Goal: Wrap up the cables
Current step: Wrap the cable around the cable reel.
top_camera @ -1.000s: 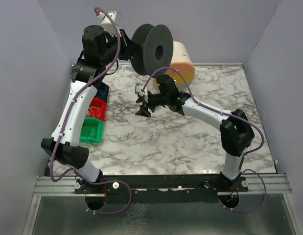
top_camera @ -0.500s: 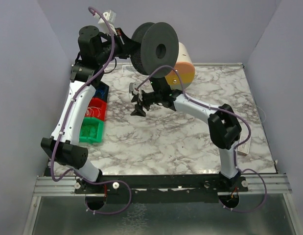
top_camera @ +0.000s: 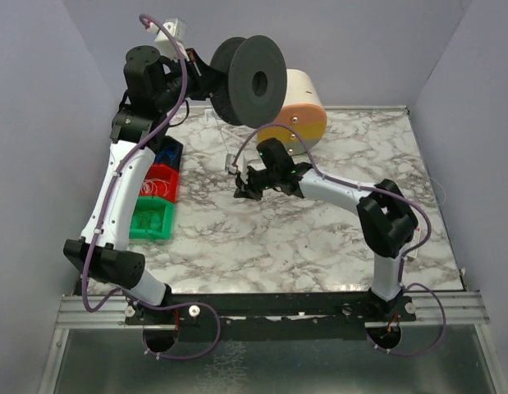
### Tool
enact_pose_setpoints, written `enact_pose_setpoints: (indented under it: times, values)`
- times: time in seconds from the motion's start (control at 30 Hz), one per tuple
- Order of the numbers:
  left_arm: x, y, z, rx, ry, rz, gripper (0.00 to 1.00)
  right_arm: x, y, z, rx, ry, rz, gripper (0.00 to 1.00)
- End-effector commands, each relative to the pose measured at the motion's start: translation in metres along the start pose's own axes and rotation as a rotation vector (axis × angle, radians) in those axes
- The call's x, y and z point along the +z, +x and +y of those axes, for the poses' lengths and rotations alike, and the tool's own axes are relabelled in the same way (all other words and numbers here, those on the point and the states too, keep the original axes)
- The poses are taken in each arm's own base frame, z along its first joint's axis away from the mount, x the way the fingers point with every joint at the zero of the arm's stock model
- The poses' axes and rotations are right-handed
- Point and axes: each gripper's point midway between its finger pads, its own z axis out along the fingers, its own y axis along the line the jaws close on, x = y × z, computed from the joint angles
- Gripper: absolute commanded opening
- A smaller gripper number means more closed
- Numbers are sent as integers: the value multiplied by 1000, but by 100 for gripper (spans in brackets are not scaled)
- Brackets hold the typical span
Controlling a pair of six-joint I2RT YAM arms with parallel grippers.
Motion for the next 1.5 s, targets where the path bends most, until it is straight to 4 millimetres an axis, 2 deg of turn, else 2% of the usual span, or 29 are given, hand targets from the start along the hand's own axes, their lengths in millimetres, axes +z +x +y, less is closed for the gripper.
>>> enact_pose_setpoints:
  times: [0.0,0.1,0.2,0.37,0.53,0.67,0.87,1.0,1.1,1.27,1.4,1.47]
  values:
    - [-22,-41,-5,84,-90,-128,0,-39,24,7,24,166,98,0]
    - [-21,-42,-3,93,-103,-130,0,-62,42,9,40,247,136,1]
    - [-23,-42,-3,95,-102,-129,0,-88,55,-2,73,331,146,0]
    - [-25,-40,1,109,-123,-130,0,-122,60,-22,138,401,125,0]
    - [-27,-29,-1,133,-97,-98,0,-149,69,-59,200,544,144,1]
    - [-31,-8,-4,154,-48,-39,0,-172,76,-96,302,619,128,0]
    - [-36,43,-8,175,67,99,0,-188,66,-132,354,617,79,1]
    - [-39,76,1,207,84,182,0,-187,55,-142,361,572,60,0]
    - [-39,99,16,267,43,229,0,-190,43,-147,384,565,56,0]
    - [-37,125,41,386,-54,279,0,-200,26,-139,409,509,58,1]
    - [-32,143,48,466,-108,313,0,-208,18,-131,479,437,56,1]
    - [-28,152,51,498,-157,321,0,-212,6,-127,491,390,42,1]
